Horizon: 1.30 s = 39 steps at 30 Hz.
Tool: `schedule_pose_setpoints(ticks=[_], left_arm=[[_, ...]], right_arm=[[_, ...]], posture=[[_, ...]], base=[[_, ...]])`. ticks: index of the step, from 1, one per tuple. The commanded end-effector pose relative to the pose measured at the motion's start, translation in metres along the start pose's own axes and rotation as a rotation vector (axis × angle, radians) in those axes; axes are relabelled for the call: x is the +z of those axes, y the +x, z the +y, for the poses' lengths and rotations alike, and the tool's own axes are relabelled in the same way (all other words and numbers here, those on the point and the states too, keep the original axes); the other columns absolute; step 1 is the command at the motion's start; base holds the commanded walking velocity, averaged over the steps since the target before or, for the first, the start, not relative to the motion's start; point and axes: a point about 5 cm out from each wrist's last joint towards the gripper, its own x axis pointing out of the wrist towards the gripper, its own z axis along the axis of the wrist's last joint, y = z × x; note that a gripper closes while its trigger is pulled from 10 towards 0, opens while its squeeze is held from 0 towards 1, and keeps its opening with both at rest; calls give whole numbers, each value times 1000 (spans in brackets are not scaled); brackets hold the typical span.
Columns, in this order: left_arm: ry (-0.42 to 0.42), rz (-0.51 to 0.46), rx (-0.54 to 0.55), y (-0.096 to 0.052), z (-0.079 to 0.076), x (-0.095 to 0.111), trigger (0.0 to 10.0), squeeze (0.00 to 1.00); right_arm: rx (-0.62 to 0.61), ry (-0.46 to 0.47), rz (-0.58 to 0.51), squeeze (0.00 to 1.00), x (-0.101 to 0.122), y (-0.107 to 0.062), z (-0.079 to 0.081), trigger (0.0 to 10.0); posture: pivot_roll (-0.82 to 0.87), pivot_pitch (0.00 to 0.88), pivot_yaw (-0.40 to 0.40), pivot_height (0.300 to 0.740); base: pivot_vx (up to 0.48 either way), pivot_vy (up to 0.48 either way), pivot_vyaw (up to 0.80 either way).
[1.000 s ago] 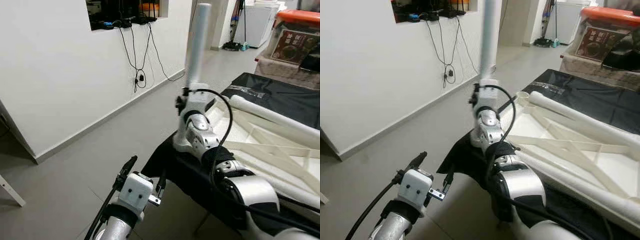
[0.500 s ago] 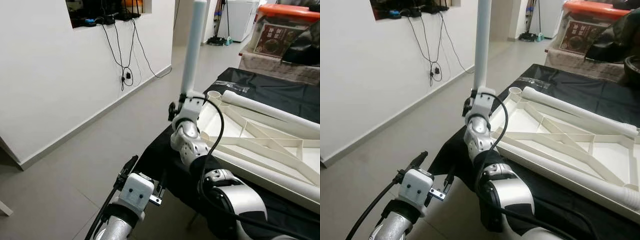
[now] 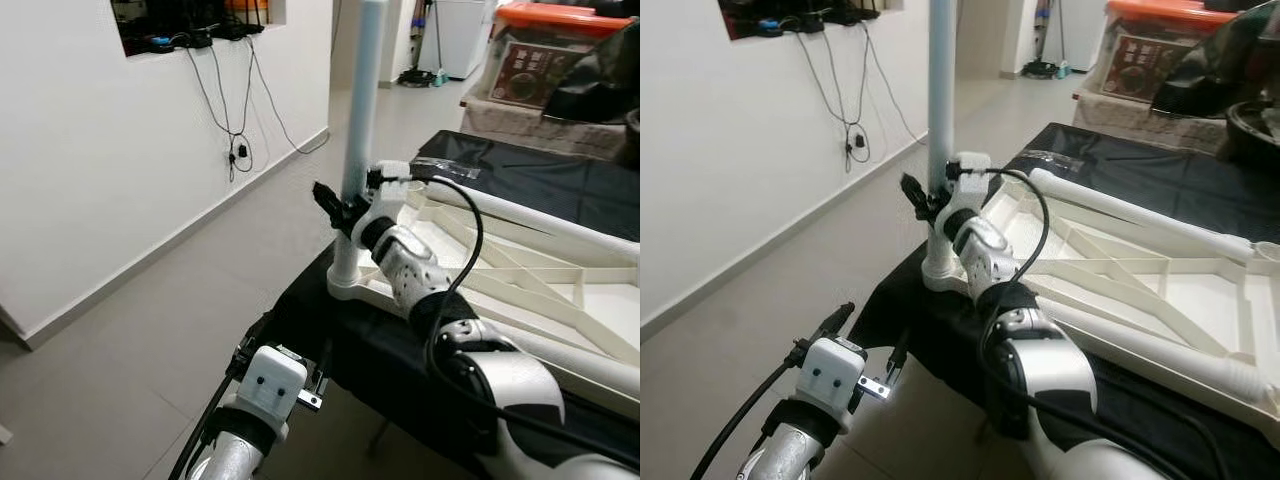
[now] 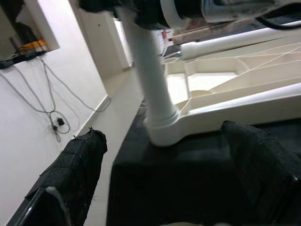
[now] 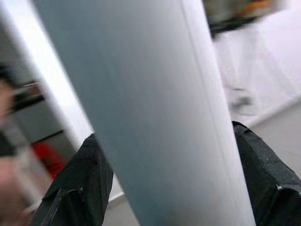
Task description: Building children table
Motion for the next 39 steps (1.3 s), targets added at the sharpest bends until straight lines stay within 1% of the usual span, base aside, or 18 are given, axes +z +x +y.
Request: schedule_pose_setpoints(ticks=[1,11,15,16,17,18,21,23,24,25,26,28,29,30,31,34,37,39], left_arm=[[5,11,-4,0,-1,-3,10000,0],[0,13,-2,-2,-3,-2,10000,0],[-1,14,-2,-2,-3,-2,10000,0],[-2,14,-3,-2,-4,-2,10000,0],[-2,14,-3,-2,-4,-2,10000,0],[-2,14,-3,-2,-4,-2,10000,0],[0,15,-1,-2,-4,-2,10000,0],[1,15,-1,-1,-3,-2,10000,0],[1,15,-1,-1,-2,-2,10000,0],[1,15,-1,-1,-2,-2,10000,0],[1,15,-1,-1,-3,-3,10000,0],[1,14,-4,0,-3,-3,10000,0],[1,14,-4,0,-3,-3,10000,0],[1,14,-5,0,-3,-3,10000,0],[1,14,-5,0,-3,-3,10000,0],[2,14,-6,0,-2,-3,10000,0],[1,13,-8,0,-2,-3,10000,0],[0,13,-9,0,-2,-3,10000,0]], right_arm=[[178,10,64,0,-8,10,22,10000],[657,-43,250,0,-23,4,51,10000],[699,-42,263,0,-24,3,54,10000],[724,-39,265,0,-25,3,56,3216],[724,-39,265,0,-25,3,56,3216],[697,-55,259,0,-26,4,56,0],[564,-92,241,0,-26,10,54,0],[278,-117,218,0,-26,16,40,0],[179,-120,210,0,-25,16,34,0],[179,-120,210,0,-25,16,34,0],[41,-147,213,0,-25,15,24,0],[-263,-185,200,0,-23,6,-1,0],[-263,-185,200,0,-23,6,-1,0],[-421,-195,186,0,-21,-1,-14,0],[-421,-195,186,0,-21,-1,-14,0],[-810,-224,121,0,-13,-27,-46,0],[-967,-160,71,0,-17,-36,-50,0],[-997,-132,61,0,-20,-37,-49,0]], posture=[[62,0,-30,740],[88,14,-45,740],[88,14,-45,740],[89,15,-46,740],[89,15,-46,740],[89,15,-46,740],[91,16,-48,740],[83,13,-41,740],[83,13,-41,740],[83,13,-41,740],[82,11,-39,740],[80,10,-37,740],[80,10,-37,740],[80,10,-37,740],[80,10,-37,740],[77,9,-35,740],[74,8,-27,740],[74,8,-27,740]], base=[[0,0,0],[0,0,0],[0,0,0],[0,0,0],[0,0,0],[0,0,0],[0,0,0],[0,0,0],[0,0,0],[0,0,0],[0,0,0],[0,0,0],[0,0,0],[0,0,0],[0,0,0],[0,0,0],[0,0,0],[0,0,0]])
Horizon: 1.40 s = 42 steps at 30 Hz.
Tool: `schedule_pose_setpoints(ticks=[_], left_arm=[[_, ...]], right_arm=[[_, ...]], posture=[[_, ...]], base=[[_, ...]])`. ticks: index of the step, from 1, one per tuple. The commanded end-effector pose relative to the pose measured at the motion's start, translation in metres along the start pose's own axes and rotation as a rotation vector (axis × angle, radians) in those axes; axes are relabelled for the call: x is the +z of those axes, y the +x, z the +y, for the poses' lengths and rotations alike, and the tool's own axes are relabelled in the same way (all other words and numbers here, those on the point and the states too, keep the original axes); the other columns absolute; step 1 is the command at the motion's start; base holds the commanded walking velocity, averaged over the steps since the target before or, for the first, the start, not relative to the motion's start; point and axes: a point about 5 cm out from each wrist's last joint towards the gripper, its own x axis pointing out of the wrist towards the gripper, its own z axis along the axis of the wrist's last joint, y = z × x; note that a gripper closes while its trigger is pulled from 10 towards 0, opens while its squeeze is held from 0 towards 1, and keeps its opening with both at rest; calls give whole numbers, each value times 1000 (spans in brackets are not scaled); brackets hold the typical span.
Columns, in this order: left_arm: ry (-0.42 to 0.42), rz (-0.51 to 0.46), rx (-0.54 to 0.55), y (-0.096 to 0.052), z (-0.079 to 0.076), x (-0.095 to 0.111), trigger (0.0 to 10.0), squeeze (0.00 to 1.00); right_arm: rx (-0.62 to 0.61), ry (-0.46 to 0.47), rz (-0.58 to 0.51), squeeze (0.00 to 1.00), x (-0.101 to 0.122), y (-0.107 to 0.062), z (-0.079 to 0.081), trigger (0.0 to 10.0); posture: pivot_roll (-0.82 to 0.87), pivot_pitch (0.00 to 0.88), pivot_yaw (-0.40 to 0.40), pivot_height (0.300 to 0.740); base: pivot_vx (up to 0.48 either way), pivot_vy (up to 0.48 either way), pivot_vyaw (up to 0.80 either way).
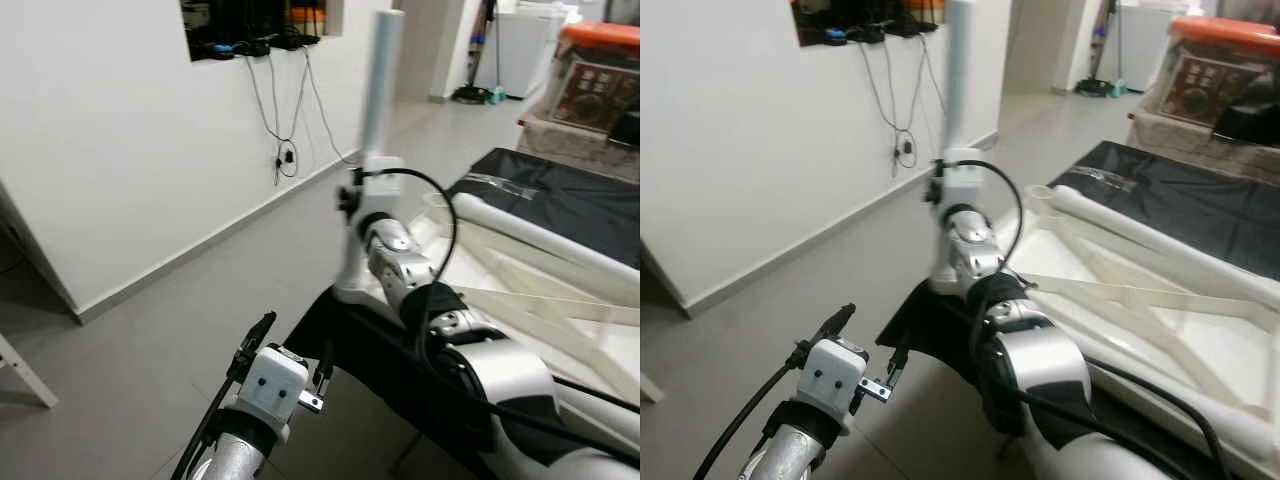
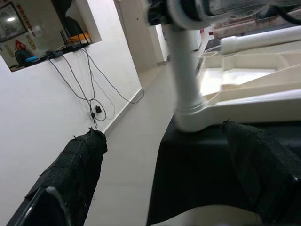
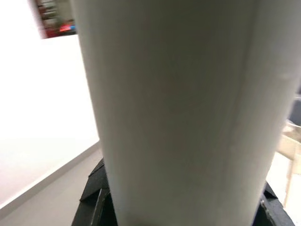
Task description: Building children table
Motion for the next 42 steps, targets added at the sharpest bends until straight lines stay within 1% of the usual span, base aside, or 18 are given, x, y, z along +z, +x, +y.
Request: schedule_pose_setpoints(ticks=[1,4,6,7,8,9,14,16,20,22,23,24,26,27,29,32,35,42], left_arm=[[0,9,-10,0,-1,-3,10000,0],[0,9,-11,0,-1,-3,10000,0],[1,8,-10,1,-1,-2,10000,0],[1,8,-10,1,-1,-2,10000,0],[2,8,-10,1,-1,-3,10000,0],[3,8,-8,1,-1,-3,10000,0],[3,8,-8,1,-1,-3,10000,0],[2,9,-8,1,-1,-3,10000,0],[2,9,-9,1,-1,-3,10000,0],[1,9,-9,1,-1,-3,10000,0],[1,8,-8,1,0,-3,10000,0],[1,8,-8,1,0,-3,10000,0],[3,8,-8,2,0,-3,10000,0],[3,8,-8,2,0,-3,10000,0],[2,7,-9,2,-1,-3,10000,0],[2,6,-10,2,-1,-2,10000,0],[1,4,-11,1,-2,-1,10000,0],[2,5,-7,0,-2,-1,10000,0]], right_arm=[[-135,84,114,0,-28,-5,-17,0],[-151,110,126,0,-31,-8,-12,0],[-129,137,129,0,-35,-14,6,0],[-129,137,129,0,-35,-14,6,0],[-102,140,122,0,-34,-16,14,10000],[-61,146,93,1000,-30,-17,24,10000],[-10,149,35,1000,-21,-17,33,10000],[90,202,0,0,-13,-16,38,10000],[140,232,-6,0,-11,-16,41,10000],[204,244,-14,0,-9,-15,42,10000],[310,264,-14,0,-6,-14,43,10000],[310,264,-14,0,-6,-14,43,10000],[628,261,7,0,-3,-17,50,10000],[628,261,7,0,-3,-17,50,10000],[902,233,41,0,-4,-25,59,10000],[982,220,52,0,-5,-28,63,10000],[1264,157,102,0,-8,-44,81,10000],[1515,104,163,0,-18,-62,92,10000]], posture=[[74,8,-27,740],[73,7,-29,740],[73,7,-29,740],[73,7,-29,740],[76,6,-31,740],[76,6,-31,740],[76,6,-31,740],[76,6,-31,740],[76,6,-31,740],[71,7,-29,740],[71,7,-29,740],[71,7,-29,740],[73,6,-30,740],[73,6,-30,740],[73,6,-30,740],[73,6,-30,740],[88,3,-39,740],[93,4,-43,740]], base=[[0,0,0],[0,0,0],[0,0,0],[0,0,0],[0,0,0],[0,0,0],[0,0,0],[0,0,0],[0,0,0],[0,0,0],[0,0,0],[0,0,0],[0,0,0],[0,0,0],[0,0,0],[0,0,0],[0,0,0],[0,0,0]])
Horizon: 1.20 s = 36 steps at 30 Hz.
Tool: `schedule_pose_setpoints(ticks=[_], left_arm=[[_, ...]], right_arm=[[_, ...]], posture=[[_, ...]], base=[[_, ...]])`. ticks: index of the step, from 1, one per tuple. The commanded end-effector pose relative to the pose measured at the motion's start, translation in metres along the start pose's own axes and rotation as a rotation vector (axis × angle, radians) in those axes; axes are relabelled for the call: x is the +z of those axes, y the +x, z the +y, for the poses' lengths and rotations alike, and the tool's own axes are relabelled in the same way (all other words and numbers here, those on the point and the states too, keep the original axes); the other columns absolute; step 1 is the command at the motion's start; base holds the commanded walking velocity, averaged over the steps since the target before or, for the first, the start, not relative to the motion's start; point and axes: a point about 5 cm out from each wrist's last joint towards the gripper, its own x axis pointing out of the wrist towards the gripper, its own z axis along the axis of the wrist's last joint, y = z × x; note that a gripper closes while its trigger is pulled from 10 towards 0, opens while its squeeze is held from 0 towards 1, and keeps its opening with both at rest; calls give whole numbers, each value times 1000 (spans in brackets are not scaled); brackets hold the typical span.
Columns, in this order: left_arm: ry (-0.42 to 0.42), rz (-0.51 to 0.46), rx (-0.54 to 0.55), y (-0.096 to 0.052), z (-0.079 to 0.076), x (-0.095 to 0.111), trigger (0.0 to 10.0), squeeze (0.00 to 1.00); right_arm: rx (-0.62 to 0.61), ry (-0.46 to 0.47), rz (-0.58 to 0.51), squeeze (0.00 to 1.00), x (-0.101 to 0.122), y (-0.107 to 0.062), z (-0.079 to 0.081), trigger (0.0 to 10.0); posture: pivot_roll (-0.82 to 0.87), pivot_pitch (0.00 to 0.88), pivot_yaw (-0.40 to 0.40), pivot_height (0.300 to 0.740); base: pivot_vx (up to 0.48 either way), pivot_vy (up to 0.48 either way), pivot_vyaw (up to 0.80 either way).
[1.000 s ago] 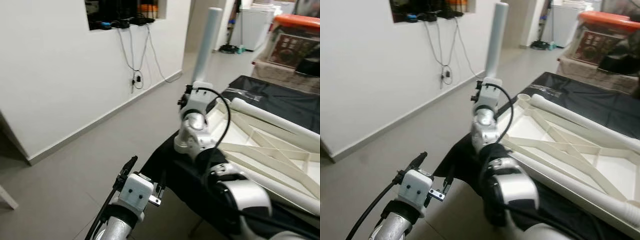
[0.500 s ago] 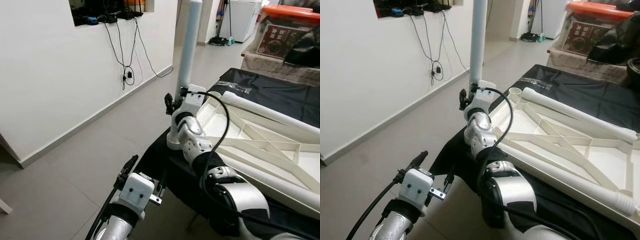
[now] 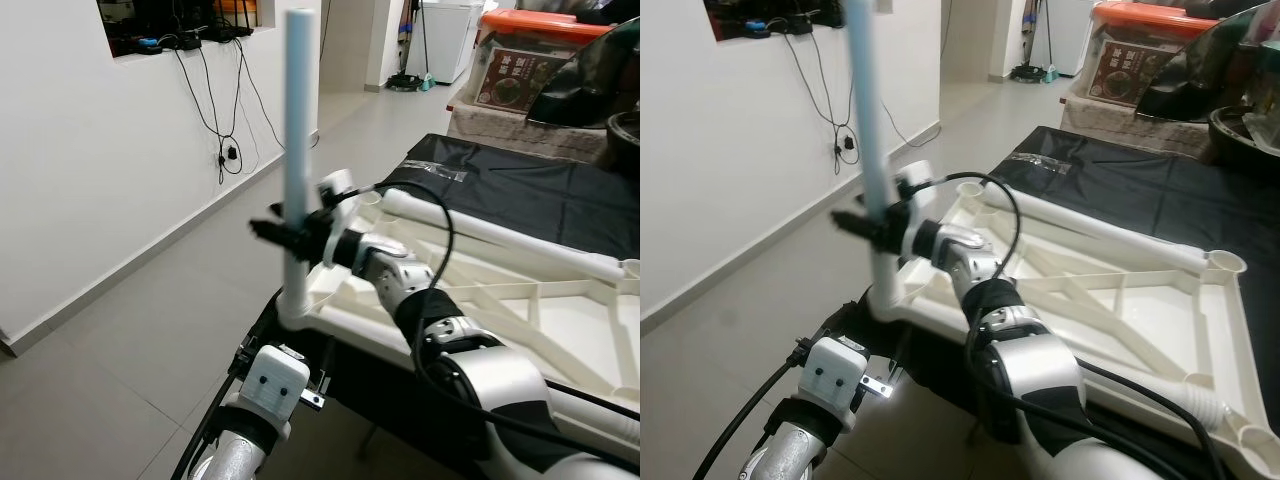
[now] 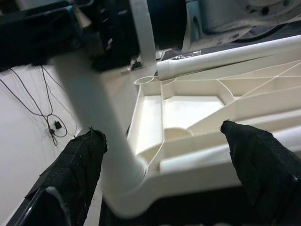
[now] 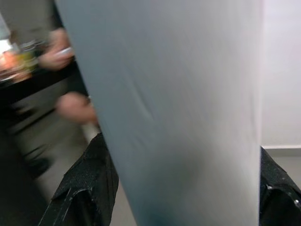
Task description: Building children table
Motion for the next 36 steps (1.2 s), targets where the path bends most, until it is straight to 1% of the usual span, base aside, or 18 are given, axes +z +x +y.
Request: schedule_pose_setpoints(ticks=[1,3,4,5,6,8,10,12,13,14,16,20,21,23,28,31,35,36], left_arm=[[2,12,-3,-1,-1,-2,10000,0],[2,12,-2,-1,-1,-2,10000,0],[3,13,-2,-2,-1,-2,10000,0],[3,13,-2,-2,-1,-2,10000,0],[4,14,-3,-2,-2,-2,10000,0],[4,14,-4,-2,-2,-2,10000,0],[3,15,-5,-1,-2,-3,10000,0],[3,15,-5,-1,-2,-3,10000,0],[3,14,-6,-1,-3,-3,10000,0],[3,14,-6,-1,-3,-3,10000,0],[2,14,-7,-1,-3,-3,10000,0],[1,15,-9,-1,-3,-4,10000,0],[1,15,-9,-1,-3,-4,10000,0],[1,15,-11,-2,-3,-4,10000,0],[2,15,-12,-2,-3,-4,10000,0],[3,15,-12,-1,-3,-4,10000,0],[3,14,-14,-1,-3,-4,10000,0],[3,14,-14,-1,-3,-4,10000,0]], right_arm=[[52,12,25,0,-3,6,5,10000],[108,27,30,0,-4,7,9,10000],[130,18,42,0,-6,7,10,2902],[130,18,42,0,-6,7,10,2902],[123,5,47,0,-8,8,11,0],[73,-13,54,0,-9,9,9,0],[-94,-40,46,0,-8,10,1,0],[-94,-40,46,0,-8,10,1,0],[-202,-60,43,0,-7,9,-5,0],[-202,-60,43,0,-7,9,-5,0],[-588,-58,38,0,-6,-5,-26,0],[-1128,-51,49,0,-10,-45,-51,0],[-1128,-51,49,0,-10,-45,-51,0],[-1331,-13,23,0,-12,-66,-58,0],[-1548,54,-45,0,-15,-80,-59,0],[-1593,76,-62,0,-16,-81,-58,0],[-1615,134,-92,0,-20,-63,-50,0],[-1604,136,-99,0,-20,-57,-47,8275]], posture=[[93,4,-43,740],[92,4,-43,740],[92,4,-43,740],[92,4,-43,740],[90,0,-42,740],[90,0,-42,740],[86,0,-43,740],[86,0,-43,740],[86,0,-43,740],[86,0,-43,740],[86,0,-43,740],[80,0,-32,740],[80,0,-32,740],[78,0,-32,740],[77,0,-31,740],[77,0,-31,740],[76,0,-31,740],[76,0,-31,740]], base=[[0,0,0],[0,0,0],[0,0,0],[0,0,0],[0,0,0],[0,0,0],[0,0,0],[0,0,0],[0,0,0],[0,0,0],[0,0,0],[0,0,0],[0,0,0],[0,0,0],[0,0,0],[0,0,0],[0,0,0],[0,0,0]])
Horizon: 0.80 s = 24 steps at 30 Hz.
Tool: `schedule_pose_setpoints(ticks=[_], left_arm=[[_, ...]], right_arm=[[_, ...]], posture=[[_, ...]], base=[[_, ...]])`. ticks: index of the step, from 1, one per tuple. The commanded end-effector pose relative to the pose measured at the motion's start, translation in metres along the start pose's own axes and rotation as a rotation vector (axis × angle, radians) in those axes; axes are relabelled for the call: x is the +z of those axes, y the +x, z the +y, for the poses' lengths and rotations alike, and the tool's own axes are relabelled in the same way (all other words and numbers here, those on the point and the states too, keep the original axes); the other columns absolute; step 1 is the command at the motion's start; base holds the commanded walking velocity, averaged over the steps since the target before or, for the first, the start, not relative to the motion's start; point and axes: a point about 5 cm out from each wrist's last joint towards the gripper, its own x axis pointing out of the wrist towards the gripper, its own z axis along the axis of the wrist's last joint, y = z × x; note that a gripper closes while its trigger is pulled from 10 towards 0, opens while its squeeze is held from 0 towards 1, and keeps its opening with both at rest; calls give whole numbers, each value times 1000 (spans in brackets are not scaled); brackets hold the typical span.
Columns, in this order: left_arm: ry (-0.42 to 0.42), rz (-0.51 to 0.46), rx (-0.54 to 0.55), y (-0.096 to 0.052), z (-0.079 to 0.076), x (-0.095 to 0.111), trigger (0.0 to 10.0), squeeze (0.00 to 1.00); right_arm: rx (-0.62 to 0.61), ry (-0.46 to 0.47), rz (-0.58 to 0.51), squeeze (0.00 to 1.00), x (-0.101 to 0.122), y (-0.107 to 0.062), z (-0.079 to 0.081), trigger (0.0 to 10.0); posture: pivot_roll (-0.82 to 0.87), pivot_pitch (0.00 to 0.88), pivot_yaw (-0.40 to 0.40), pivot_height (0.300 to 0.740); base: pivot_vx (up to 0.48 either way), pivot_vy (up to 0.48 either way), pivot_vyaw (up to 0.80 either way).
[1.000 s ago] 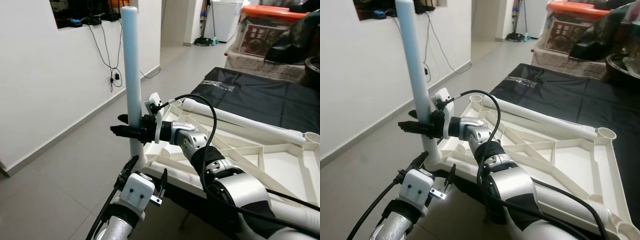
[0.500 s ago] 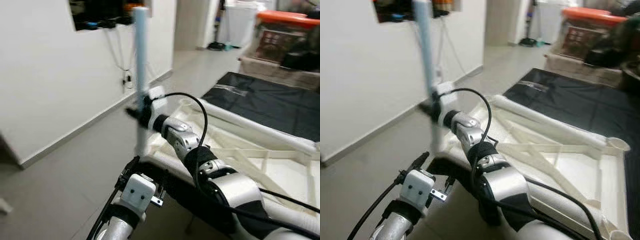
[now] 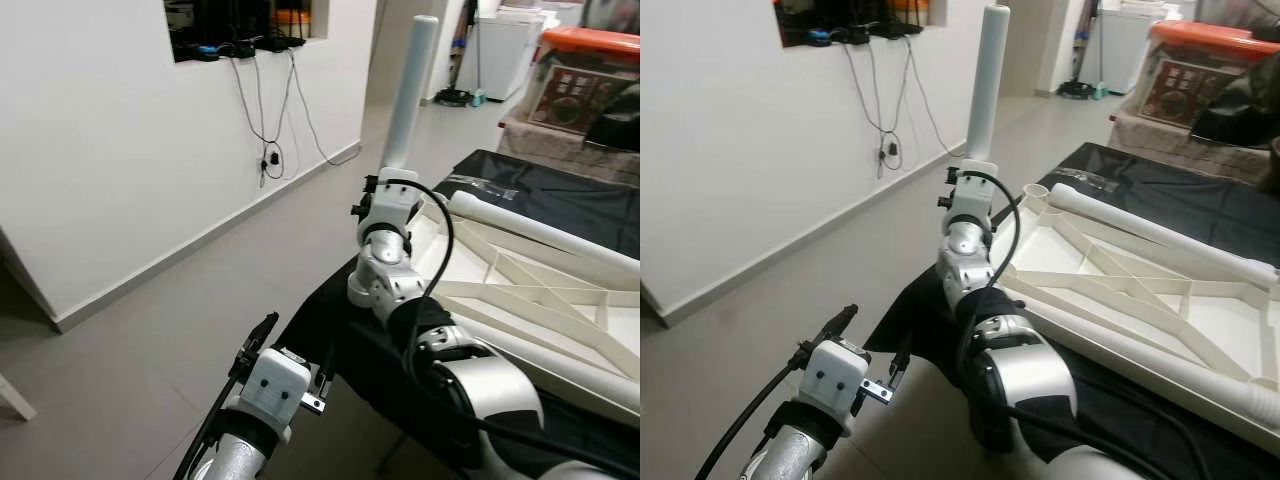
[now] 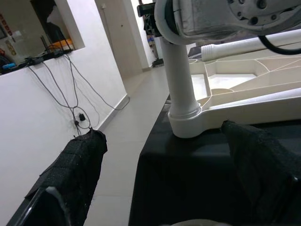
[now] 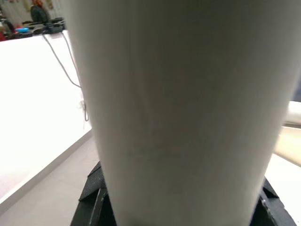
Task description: Building children table
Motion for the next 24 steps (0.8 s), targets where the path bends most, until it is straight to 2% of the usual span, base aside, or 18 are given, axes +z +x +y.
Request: schedule_pose_setpoints(ticks=[1,2,7,8,10,11,12,14,15,16,18,19,20,21,23,24], left_arm=[[4,11,-6,0,0,-3,10000,0],[4,12,-5,0,0,-3,10000,0],[3,14,-6,0,-1,-4,10000,0],[1,14,-7,1,-1,-4,10000,0],[1,14,-7,1,-1,-4,10000,0],[0,13,-7,1,-1,-4,10000,0],[0,13,-7,1,-1,-4,10000,0],[1,12,-6,1,-1,-3,10000,0],[1,12,-6,1,-1,-3,10000,0],[1,11,-5,1,-1,-3,10000,0],[1,11,-5,1,-1,-3,10000,0],[1,11,-4,1,0,-3,10000,0],[1,11,-5,1,0,-3,10000,0],[1,11,-5,1,0,-3,10000,0],[1,11,-5,1,-1,-3,10000,0],[1,11,-5,1,-1,-3,10000,0]], right_arm=[[-60,94,134,0,-26,-5,-5,8275],[-25,96,99,1000,-23,-6,-1,10000],[69,105,19,1000,-12,-6,6,10000],[108,107,-11,0,-6,-5,8,10000],[108,107,-11,0,-6,-5,8,10000],[165,129,-18,0,-3,-4,9,10000],[165,129,-18,0,-3,-4,9,10000],[379,190,1,0,2,-3,17,10000],[379,190,1,0,2,-3,17,10000],[493,205,15,0,3,-4,21,10000],[493,205,15,0,3,-4,21,10000],[586,217,22,0,5,-5,24,10000],[798,193,44,0,7,-10,32,10000],[798,193,44,0,7,-10,32,10000],[966,168,72,0,5,-17,40,10000],[966,168,72,0,5,-17,40,10000]], posture=[[76,0,-31,740],[78,4,-31,740],[72,5,-30,740],[68,4,-28,740],[68,4,-28,740],[68,4,-28,740],[68,4,-28,740],[70,6,-29,740],[70,6,-29,740],[70,6,-29,740],[70,6,-29,740],[70,6,-29,740],[70,6,-29,740],[70,6,-29,740],[70,6,-29,740],[70,6,-29,740]], base=[[0,0,0],[0,0,0],[0,0,0],[0,0,0],[0,0,0],[0,0,0],[0,0,0],[0,0,0],[0,0,0],[0,0,0],[0,0,0],[0,0,0],[0,0,0],[0,0,0],[0,0,0],[0,0,0]])
